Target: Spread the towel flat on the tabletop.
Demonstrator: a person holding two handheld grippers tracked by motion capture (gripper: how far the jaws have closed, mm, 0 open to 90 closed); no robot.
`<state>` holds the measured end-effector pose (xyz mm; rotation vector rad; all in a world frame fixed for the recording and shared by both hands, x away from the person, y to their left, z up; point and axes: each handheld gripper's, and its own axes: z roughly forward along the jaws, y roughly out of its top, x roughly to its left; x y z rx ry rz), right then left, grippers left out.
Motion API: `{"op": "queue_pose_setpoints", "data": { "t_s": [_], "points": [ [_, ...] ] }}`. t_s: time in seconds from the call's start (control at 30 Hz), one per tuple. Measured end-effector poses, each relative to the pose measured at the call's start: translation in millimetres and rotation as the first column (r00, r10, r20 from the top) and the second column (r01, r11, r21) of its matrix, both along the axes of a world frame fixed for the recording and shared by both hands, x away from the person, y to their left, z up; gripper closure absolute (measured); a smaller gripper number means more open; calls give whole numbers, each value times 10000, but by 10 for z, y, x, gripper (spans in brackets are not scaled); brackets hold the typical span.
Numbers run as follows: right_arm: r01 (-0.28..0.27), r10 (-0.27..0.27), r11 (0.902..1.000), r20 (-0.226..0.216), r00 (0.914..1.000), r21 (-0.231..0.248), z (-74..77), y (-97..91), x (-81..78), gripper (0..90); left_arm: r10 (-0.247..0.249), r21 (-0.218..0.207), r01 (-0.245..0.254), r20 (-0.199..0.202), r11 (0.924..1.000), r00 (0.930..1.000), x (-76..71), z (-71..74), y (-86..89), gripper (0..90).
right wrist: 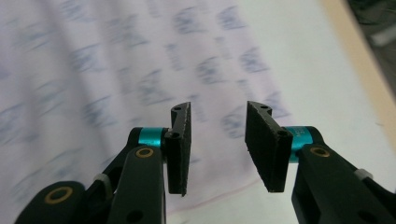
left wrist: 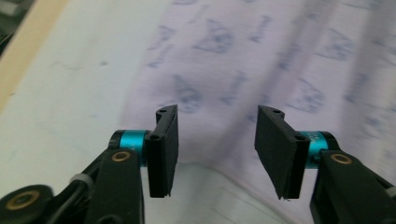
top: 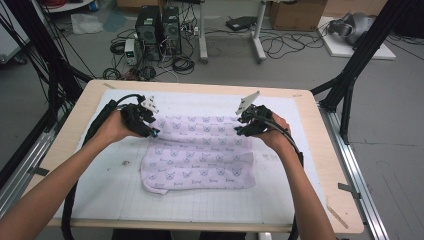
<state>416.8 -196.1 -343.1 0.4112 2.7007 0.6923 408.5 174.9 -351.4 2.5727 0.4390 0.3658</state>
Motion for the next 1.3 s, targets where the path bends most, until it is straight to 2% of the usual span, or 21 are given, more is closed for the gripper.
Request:
{"op": "queue_pose_setpoints", "data": {
  "t_s": [0.03,0.1,0.17,0.23,0.27,0.33,0.4,0.43,0.47,0.53,0.6,0.7,0.8,0.9,0.93,1.0,1.1,1.13,1.2,1.27,1.3],
  "points": [
    [-309,310,9995,-447,9985,37,-14,2,-43,609,-311,-56,310,-213,9995,9993,-60,-24,-11,494],
    [-1187,1184,9929,-1181,9859,40,-65,24,-141,608,-827,124,837,-644,9964,9945,-167,-93,-46,493],
    [-2003,1930,9794,-1670,9669,-276,-127,68,-263,600,-1421,534,1497,-1250,9873,9819,-246,-178,-76,495],
    [-2328,2186,9714,-2048,9541,-477,-188,94,-375,600,-1730,915,1883,-1537,9778,9729,-325,-279,-107,494],
    [-2420,2236,9682,-2146,9508,-634,-224,99,-413,604,-1770,1025,1955,-1663,9753,9701,-357,-333,-121,499],
    [-2389,2098,9623,-2037,9563,-1304,-305,101,-461,654,-1833,1275,2087,-1863,9696,9652,-394,-430,-154,505],
    [-2405,2033,9585,-2242,9531,-1531,-369,96,-485,800,-1898,1506,2204,-1941,9637,9625,-428,-501,-197,546],
    [-2412,2070,9596,-2169,9540,-1451,-378,88,-494,837,-1992,1626,2333,-2013,9587,9591,-443,-521,-219,615],
    [-2366,2054,9644,-2289,9515,-1183,-371,76,-506,849,-2133,1744,2487,-1988,9528,9565,-454,-533,-236,682],
    [-2484,2238,9654,-2361,9456,-798,-335,49,-538,858,-1964,1813,2361,-2121,9547,9573,-491,-541,-271,840],
    [-2601,2423,9647,-2492,9377,-408,-284,9,-567,862,-2034,1743,2424,-2151,9544,9552,-506,-514,-264,864],
    [-2857,2859,9575,-2687,9198,409,-208,-69,-616,863,-2194,1241,2498,-2172,9603,9512,-565,-392,-204,867],
    [-3184,3451,9381,-2915,8922,1361,-113,-162,-685,863,-2656,511,2813,-2045,9583,9421,-692,-198,-99,867],
    [-3540,4045,9106,-2842,8693,2134,2,-239,-743,863,-3228,168,3313,-1836,9434,9285,-803,-5,3,866],
    [-3632,4189,9018,-2674,8678,2341,50,-262,-750,862,-3219,150,3284,-1606,9444,9330,-813,55,28,865],
    [-3308,3889,9089,-2296,8922,2540,145,-303,-716,863,-2947,123,2982,-1190,9544,9481,-754,155,63,864],
    [-2592,3013,9367,-1644,9392,2355,248,-299,-600,863,-2148,-9,2153,-668,9766,9744,-579,224,74,864],
    [-2322,2667,9465,-1379,9539,2241,275,-283,-562,863,-1940,4,1943,-496,9809,9797,-510,232,71,864],
    [-1905,2154,9595,-1047,9709,2075,310,-248,-461,862,-1532,131,1536,-277,9881,9878,-362,242,59,864],
    [-1169,1259,9797,-456,9910,1630,332,-204,-348,862,-992,105,989,334,9950,9945,-211,243,37,863],
    [-662,693,9883,-181,9974,1371,327,-172,-286,861,-623,314,599,811,9977,9948,-114,242,28,861]
  ]
}}
